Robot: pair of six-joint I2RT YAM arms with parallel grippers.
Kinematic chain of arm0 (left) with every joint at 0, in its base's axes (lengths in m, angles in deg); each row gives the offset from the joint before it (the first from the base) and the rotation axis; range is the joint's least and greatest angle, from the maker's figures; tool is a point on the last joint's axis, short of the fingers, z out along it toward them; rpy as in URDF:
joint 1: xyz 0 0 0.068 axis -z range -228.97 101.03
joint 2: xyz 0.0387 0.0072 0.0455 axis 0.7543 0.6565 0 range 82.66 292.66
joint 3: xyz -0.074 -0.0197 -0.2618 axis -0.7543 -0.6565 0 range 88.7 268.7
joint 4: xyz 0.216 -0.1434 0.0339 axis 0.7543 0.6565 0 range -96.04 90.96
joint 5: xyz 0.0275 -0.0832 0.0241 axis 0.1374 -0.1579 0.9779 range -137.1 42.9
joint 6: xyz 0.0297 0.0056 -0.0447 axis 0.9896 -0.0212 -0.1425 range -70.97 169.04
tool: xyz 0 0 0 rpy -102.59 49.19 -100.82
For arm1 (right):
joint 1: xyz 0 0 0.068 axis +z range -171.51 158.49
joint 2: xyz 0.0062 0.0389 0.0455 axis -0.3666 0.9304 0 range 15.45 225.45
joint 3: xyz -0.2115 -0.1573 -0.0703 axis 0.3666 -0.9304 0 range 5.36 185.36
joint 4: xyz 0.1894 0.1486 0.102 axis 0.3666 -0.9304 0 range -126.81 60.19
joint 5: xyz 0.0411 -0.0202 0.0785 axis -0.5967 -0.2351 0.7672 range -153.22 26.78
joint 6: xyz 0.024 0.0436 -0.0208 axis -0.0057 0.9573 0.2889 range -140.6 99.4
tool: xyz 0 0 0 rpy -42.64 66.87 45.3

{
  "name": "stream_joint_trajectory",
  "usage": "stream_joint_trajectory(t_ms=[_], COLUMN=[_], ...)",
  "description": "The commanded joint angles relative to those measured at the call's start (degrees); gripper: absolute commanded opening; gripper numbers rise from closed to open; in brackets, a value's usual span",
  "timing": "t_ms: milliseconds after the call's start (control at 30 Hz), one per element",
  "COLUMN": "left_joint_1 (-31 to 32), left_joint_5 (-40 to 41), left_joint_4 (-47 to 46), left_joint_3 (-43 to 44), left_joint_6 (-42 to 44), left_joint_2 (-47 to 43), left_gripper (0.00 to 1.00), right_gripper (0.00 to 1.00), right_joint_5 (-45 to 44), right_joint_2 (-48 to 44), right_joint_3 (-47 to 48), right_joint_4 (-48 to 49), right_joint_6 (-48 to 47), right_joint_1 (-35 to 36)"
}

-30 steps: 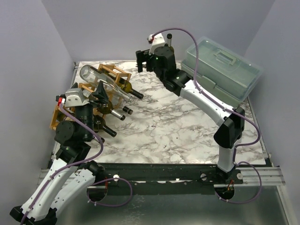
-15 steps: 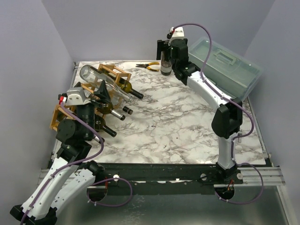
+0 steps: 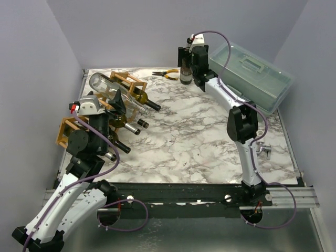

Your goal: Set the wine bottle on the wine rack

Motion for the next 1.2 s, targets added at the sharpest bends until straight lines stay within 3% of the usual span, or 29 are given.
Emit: stream_joint_trajectory(t_ms=[0,633,967,1167], left_joint_1=[-0.3,-0.3,-0.3,-0.3], left_joint_5=[-0.8,-0.7,-1.7,-3.3], left_joint_4=[0.4,0.4,1.3,10.1], left_joint_3=[-0.7,-1.0,-0.4,5.1], left_joint_6=[-0.1,0.3,-1.1,-8.2], left_joint_2=[0.5,2.6,4.8,8.7], left_gripper=[0.99,0.99,0.99,0.99], right_gripper=[1.00,0.96,0.34,0.01], right_joint_5=[1.0,4.2,13.3,20.4], right_joint_2=[4.5,14.9,8.5,-0.9], right_joint_3=[4.6,5.6,-13.6,-29.5], right_joint_4=[4.5,16.0,37.0,46.7], right_joint_6=[-1.2,-5.0,-14.6,-18.3], right_joint_1=[-0.6,-1.6,-1.6,-1.5])
